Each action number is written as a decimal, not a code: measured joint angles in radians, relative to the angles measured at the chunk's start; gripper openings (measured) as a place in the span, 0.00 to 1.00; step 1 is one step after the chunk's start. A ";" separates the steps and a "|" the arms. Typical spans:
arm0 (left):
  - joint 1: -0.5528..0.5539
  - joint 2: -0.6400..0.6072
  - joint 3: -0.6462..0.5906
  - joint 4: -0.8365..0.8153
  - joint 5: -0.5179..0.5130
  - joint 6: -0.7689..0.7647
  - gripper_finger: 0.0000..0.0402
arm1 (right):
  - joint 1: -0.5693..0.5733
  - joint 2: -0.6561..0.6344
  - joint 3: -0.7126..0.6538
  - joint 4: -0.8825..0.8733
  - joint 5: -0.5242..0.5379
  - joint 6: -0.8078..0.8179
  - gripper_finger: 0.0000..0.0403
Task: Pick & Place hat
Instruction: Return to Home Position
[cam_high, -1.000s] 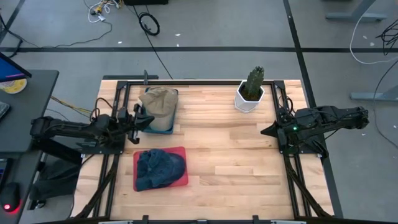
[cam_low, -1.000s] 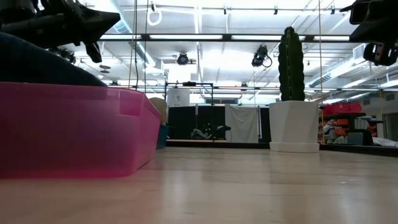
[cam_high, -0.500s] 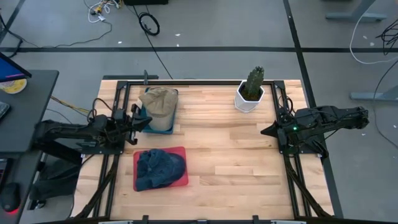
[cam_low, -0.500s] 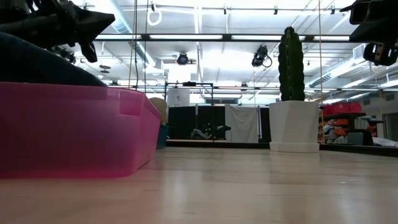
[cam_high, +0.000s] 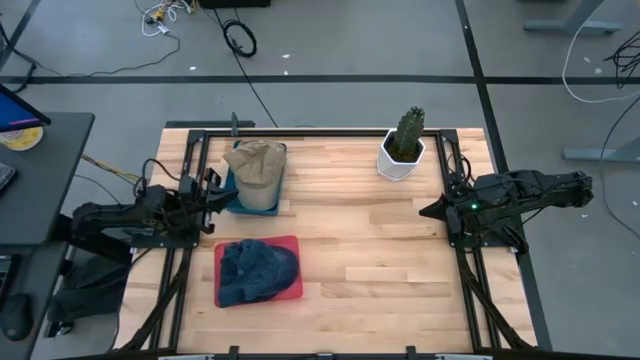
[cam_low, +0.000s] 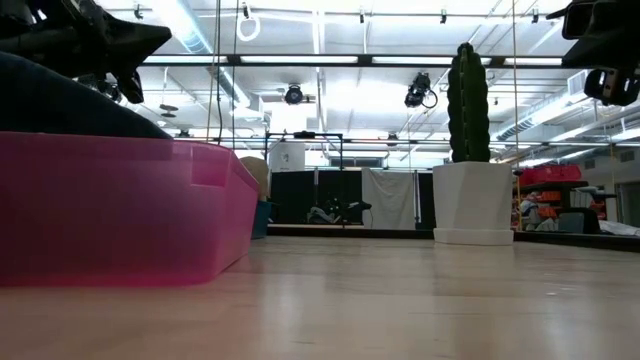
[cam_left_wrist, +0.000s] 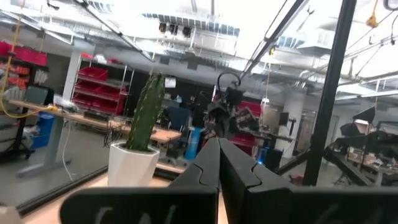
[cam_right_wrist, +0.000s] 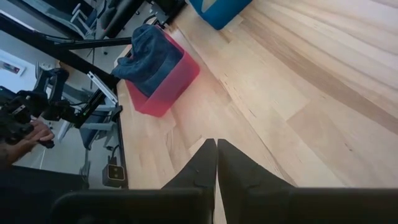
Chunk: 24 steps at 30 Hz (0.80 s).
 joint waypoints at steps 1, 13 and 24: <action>0.000 0.002 0.000 -0.008 -0.002 0.000 0.01 | 0.000 0.000 0.000 0.000 0.000 0.000 0.04; 0.000 0.004 0.000 -0.217 0.057 0.002 0.01 | 0.000 0.000 0.000 -0.005 0.000 0.000 0.04; 0.000 0.007 0.000 -0.348 0.129 0.037 0.01 | 0.000 0.000 0.000 -0.006 0.000 0.000 0.04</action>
